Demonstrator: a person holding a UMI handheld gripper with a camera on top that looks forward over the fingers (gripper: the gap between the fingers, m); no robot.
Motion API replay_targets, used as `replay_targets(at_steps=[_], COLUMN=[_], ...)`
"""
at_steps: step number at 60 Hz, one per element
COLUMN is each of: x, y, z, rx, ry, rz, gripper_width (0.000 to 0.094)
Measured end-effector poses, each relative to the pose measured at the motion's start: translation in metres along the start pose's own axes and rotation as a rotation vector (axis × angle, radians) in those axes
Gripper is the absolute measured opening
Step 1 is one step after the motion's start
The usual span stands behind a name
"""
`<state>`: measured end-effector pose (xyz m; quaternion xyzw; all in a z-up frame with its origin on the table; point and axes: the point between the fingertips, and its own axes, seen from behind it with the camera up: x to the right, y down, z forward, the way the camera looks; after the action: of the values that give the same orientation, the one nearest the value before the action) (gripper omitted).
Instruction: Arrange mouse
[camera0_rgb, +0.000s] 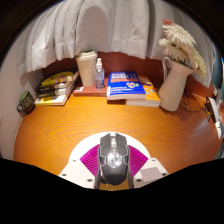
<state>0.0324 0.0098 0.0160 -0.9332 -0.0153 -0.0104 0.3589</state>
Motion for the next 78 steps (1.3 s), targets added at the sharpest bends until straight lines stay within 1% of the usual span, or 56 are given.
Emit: replay_targets(at_steps=[5,7,12,21,23,25,29,30,32,37,47,59,72,78], x=[0.008,0.008,0.009,0.009,0.008,0.010,0.017,0.018,0.018,0.020,0.009,0.008,0.018,0.023], y=[0.030,0.028,0.028,0.028,0.029,0.034,0.038,0.037,0.031,0.018,-0.008,-0.014,-0.007,0.000], z=[0.011,0.012,0.012,0.014,0.014,0.013,0.002,-0.003,-0.014,-0.054,-0.156,-0.259,-0.323,-0.341], rx=[-0.044,-0.014,-0.016,0.016,0.012,-0.008,-0.038,-0.036,-0.020,0.018,0.105,0.204,0.284,0.300], ry=[0.008,-0.006,-0.016,-0.012,-0.016,-0.011,0.018,0.020,0.013,0.011,-0.046,-0.087,-0.095,-0.104], rz=[0.006,0.020,0.041,0.037,0.038,0.038,0.048,0.049,0.053,0.049,0.031,0.011,0.006,0.018], gripper_width=[0.0380,0.0379,0.0380,0.0489,0.0514,0.0589,0.0796,0.0824,0.0842,0.0844,0.0838,0.0847,0.0837,0.0836])
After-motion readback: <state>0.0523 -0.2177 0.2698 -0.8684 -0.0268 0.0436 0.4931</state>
